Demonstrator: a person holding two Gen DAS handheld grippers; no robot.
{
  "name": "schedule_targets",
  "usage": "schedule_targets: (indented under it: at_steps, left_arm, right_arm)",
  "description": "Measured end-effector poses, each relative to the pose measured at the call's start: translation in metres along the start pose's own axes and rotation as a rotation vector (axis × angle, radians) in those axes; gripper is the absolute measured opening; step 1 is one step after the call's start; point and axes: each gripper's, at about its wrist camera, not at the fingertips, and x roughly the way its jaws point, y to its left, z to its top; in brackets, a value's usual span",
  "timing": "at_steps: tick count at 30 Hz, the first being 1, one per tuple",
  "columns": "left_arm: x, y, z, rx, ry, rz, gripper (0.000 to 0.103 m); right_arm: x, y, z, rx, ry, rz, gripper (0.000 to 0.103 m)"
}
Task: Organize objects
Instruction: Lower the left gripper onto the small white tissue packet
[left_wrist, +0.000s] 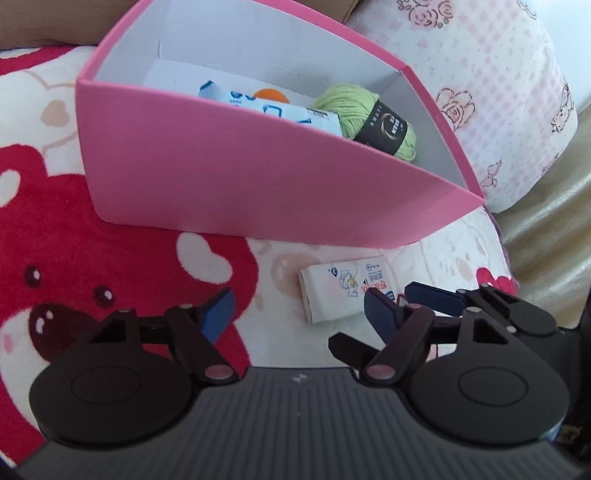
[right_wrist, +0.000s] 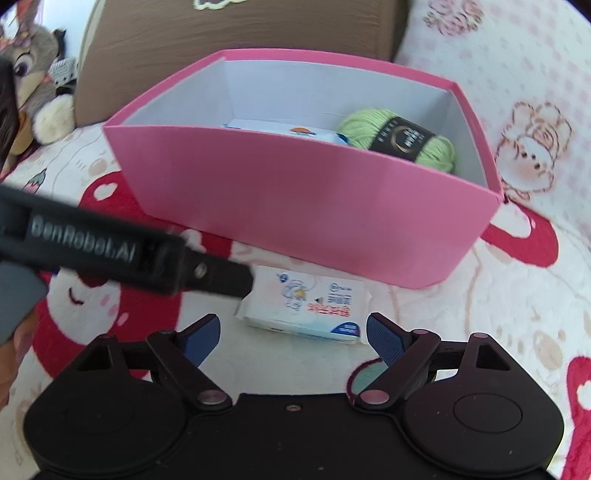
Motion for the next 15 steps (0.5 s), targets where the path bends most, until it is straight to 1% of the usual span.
schedule_targets:
  at_steps: [4,7,9,10,11,12,14,15]
  left_arm:
    - [0.005,0.002,-0.004,-0.029,-0.025,-0.020,0.069]
    - [0.013,0.007,-0.006,-0.070,-0.013,-0.032,0.061]
    - [0.015,0.008,-0.007,-0.067,-0.011,-0.036,0.056]
    - [0.015,0.008,-0.007,-0.064,-0.011,-0.044,0.052]
    - [0.016,0.008,-0.007,-0.066,-0.009,-0.055,0.048]
    - [0.016,0.007,-0.007,-0.068,-0.004,-0.066,0.047]
    - [0.017,0.006,-0.008,-0.060,0.000,-0.080,0.039]
    - [0.017,0.004,-0.008,-0.055,-0.002,-0.069,0.038]
  right_arm:
    - [0.009,-0.012,-0.001,0.077,0.023,0.034,0.089]
    - [0.012,-0.010,-0.001,0.070,0.019,0.048,0.089]
    - [0.014,-0.008,-0.002,0.062,0.016,0.045,0.089]
    - [0.014,-0.008,-0.002,0.064,0.015,0.045,0.089]
    - [0.013,-0.008,-0.003,0.070,0.013,0.051,0.087]
    - [0.012,-0.008,-0.003,0.074,0.010,0.058,0.086]
    - [0.010,-0.007,-0.003,0.074,0.008,0.081,0.078]
    - [0.009,-0.005,-0.003,0.068,0.009,0.100,0.076]
